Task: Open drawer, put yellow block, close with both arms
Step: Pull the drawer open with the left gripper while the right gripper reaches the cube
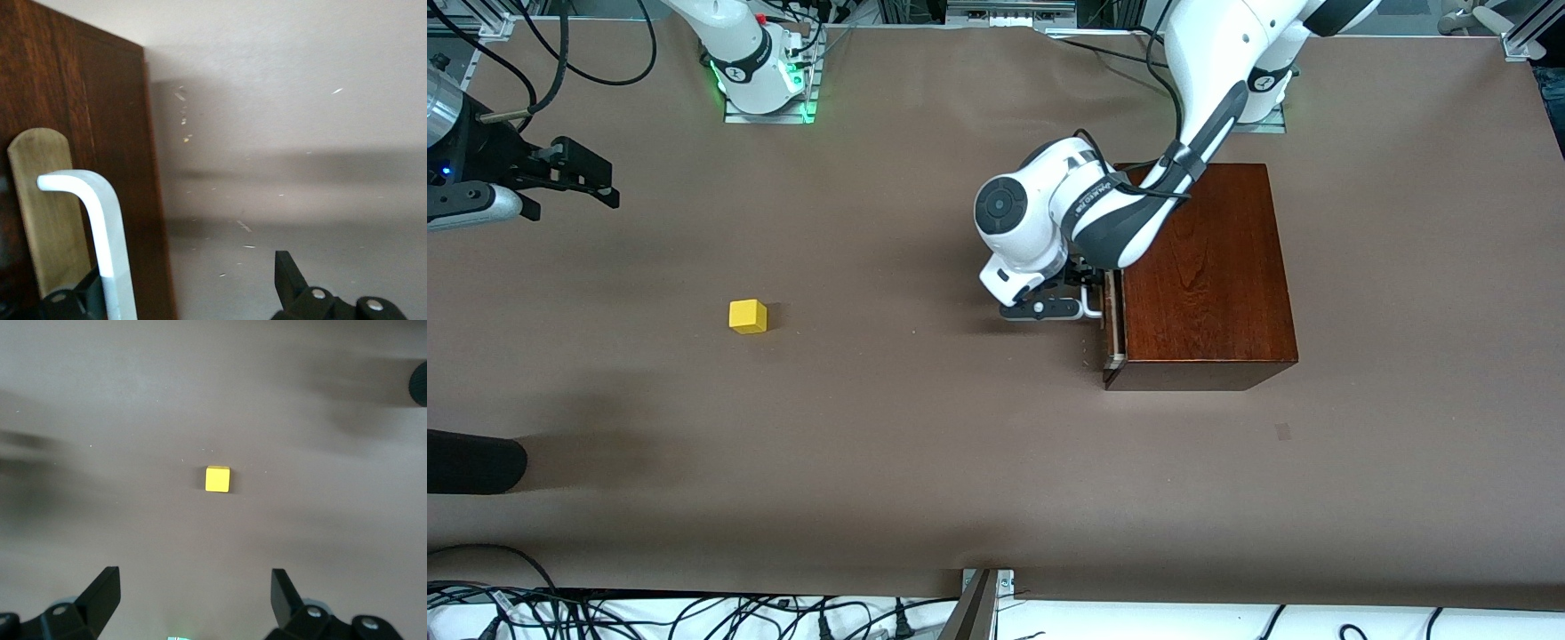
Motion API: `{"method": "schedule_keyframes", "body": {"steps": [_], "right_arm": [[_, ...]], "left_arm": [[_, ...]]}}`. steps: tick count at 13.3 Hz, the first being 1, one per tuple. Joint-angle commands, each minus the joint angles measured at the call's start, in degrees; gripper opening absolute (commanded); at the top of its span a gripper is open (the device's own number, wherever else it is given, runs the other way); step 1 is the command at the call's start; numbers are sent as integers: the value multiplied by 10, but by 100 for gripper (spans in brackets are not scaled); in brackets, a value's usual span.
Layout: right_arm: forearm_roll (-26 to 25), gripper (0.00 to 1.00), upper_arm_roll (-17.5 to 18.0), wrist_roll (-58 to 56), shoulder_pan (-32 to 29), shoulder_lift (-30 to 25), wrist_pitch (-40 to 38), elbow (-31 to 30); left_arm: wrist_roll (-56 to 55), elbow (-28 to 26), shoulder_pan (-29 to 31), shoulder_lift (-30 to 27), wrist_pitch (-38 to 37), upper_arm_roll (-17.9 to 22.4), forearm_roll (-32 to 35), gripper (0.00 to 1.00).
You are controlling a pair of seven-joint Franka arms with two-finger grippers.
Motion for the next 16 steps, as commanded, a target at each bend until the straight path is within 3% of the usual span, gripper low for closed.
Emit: {"method": "schedule_keyframes", "body": {"steps": [1,6,10,12,16], "right_arm": [[10,100,-6,-1,0,4,-8,13],[10,100,-4,-1,-1,5,-11,12],[3,100,-2,1,1,11,-19,4],[5,100,-2,3,1,42,-7,3],[10,100,-2,5,1,86,96,-59]], "left_arm": [[-9,3,-15,6,74,-3,-10,100],[-9,6,-43,28,199,-3,-77,100],[-7,11,-56,33,201,-2,-68,100],[-6,9,-63,33,196,3,-62,100],[-5,10,-75,33,177,7,-33,100]]}}
